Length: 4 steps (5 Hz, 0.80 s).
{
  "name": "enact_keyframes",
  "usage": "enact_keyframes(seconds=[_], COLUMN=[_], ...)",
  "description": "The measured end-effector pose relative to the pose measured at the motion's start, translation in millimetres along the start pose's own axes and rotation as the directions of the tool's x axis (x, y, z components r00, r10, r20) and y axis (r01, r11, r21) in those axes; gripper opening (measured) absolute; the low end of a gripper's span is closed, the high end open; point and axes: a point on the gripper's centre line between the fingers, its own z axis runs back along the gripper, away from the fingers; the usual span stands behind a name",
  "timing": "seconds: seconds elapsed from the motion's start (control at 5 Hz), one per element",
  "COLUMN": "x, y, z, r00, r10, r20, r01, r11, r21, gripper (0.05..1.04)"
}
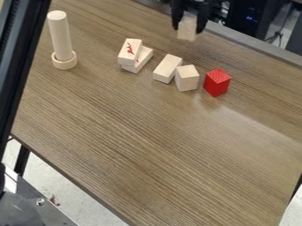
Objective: Put the cube on top of another cube
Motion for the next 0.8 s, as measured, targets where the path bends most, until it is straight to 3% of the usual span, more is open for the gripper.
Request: enact_keyframes(seconds=[0.2, 0.4, 0.8], x=[-9, -22, -43], y=[-10, -19, -18], z=[-18, -22, -8], r00=[0.995, 0.990, 0.981], r10=[-0.090, -0.132, -0.193], r20=[-0.038, -0.052, -0.032], r01=[0.092, 0.136, 0.194], r11=[0.994, 0.989, 0.981], r21=[0.058, 0.064, 0.029], gripper=[0.595, 0.595, 0.595])
